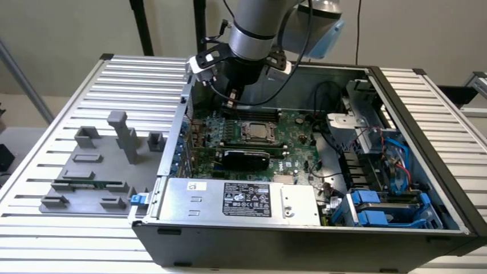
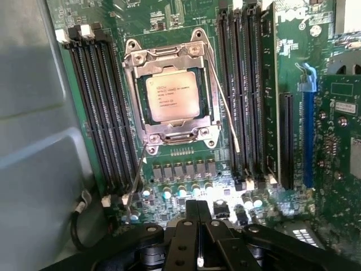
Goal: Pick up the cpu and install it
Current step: 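Install the first cpu locking lever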
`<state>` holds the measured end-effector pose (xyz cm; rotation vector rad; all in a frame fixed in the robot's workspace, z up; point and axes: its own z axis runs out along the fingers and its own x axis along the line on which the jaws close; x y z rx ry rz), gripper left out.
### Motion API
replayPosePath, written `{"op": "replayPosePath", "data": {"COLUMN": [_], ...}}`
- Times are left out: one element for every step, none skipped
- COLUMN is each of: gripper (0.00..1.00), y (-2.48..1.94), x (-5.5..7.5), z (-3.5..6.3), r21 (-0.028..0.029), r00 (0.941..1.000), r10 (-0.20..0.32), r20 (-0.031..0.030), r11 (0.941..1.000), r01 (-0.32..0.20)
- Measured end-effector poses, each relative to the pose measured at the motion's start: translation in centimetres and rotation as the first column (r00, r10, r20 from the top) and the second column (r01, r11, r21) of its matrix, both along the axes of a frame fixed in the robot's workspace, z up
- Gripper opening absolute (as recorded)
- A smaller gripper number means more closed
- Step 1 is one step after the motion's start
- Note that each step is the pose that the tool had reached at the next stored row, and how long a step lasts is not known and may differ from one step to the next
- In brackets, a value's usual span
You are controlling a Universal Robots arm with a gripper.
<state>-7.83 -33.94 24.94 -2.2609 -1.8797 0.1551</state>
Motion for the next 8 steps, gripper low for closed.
{"op": "replayPosePath", "data": {"gripper": [0.11,0.11,0.11,0.11,0.11,0.11,0.11,0.11], "y": [0.00,0.00,0.00,0.00,0.00,0.00,0.00,0.00], "x": [-0.01,-0.01,-0.02,-0.03,-0.03,-0.03,-0.04,-0.05], "z": [0.00,-0.01,-0.01,-0.01,-0.02,-0.03,-0.03,-0.03], "r21": [0.0089,0.0178,0.0257,0.0332,0.0397,0.0454,0.0500,0.0532], "r00": [1.0000,0.9999,0.9997,0.9994,0.9990,0.9985,0.9978,0.9971], "r10": [-0.008,-0.017,-0.026,-0.036,-0.046,-0.055,-0.066,-0.076], "r20": [-0.0001,-0.0001,-0.0003,-0.0005,-0.0007,-0.0011,-0.0014,-0.0015], "r11": [0.9999,0.9997,0.9993,0.9988,0.9982,0.9974,0.9966,0.9957], "r01": [0.008,0.017,0.026,0.036,0.046,0.055,0.066,0.076]}}
